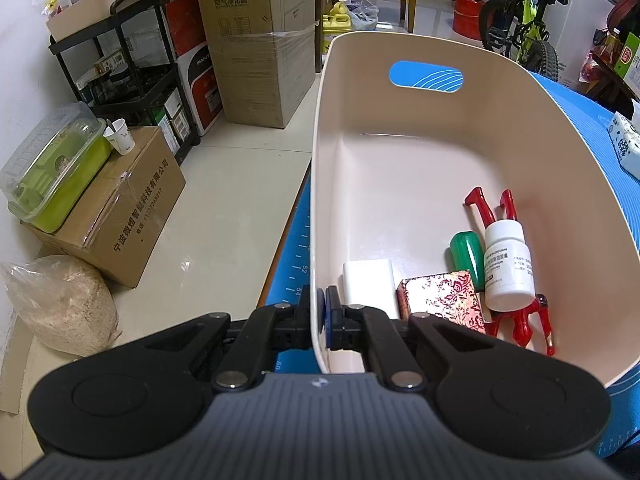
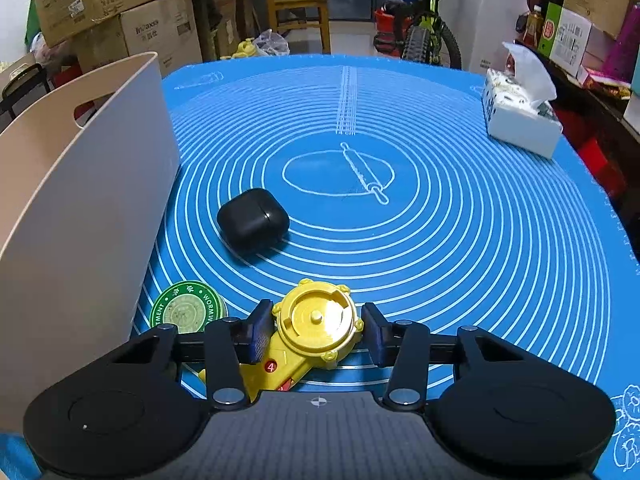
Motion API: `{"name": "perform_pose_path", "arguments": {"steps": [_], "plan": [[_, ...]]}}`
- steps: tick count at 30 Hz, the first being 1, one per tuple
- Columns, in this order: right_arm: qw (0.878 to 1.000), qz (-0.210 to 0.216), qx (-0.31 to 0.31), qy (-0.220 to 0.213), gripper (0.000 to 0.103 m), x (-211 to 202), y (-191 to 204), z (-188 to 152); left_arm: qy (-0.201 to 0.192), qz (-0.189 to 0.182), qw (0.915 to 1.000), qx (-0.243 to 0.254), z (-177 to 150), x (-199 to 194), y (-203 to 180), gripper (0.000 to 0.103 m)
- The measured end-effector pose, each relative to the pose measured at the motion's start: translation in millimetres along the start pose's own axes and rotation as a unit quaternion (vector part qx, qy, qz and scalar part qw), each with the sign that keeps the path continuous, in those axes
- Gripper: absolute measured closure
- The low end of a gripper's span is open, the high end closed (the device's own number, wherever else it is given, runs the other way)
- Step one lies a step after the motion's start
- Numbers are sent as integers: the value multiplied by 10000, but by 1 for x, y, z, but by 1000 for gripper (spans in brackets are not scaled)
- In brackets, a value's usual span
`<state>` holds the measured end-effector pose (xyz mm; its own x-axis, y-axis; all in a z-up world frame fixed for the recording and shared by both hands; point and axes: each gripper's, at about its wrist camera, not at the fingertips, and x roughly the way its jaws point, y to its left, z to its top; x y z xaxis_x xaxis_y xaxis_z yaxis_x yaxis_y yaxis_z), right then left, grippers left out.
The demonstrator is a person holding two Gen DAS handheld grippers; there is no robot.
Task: Organize rigid objects
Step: 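Grasp the yellow plastic toy piece with the right tool, then carry the yellow toy piece into the basket and release it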
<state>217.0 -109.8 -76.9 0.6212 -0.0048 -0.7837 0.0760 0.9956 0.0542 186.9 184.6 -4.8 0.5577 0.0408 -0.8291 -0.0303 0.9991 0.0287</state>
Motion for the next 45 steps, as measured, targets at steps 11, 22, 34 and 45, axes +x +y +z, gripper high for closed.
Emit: {"name": "perform_pose_path", "arguments": {"steps": [11,22,34,45], "plan": [[9977,43,-29,-674,50,-37,-6,-1,1,4,10000,2,0,0,0,96],[9915,55,-45,-1300,50,-72,-7,19,5,-6,10000,-8,0,0,0,96],[9692,822,-381,-2289,50,-126,38,71,9,-11,10000,-10,0,0,0,96],[9662,1382,-1385,-1681,50,-95,122,70,23,-70,10000,-27,1,1,4,98]]}}
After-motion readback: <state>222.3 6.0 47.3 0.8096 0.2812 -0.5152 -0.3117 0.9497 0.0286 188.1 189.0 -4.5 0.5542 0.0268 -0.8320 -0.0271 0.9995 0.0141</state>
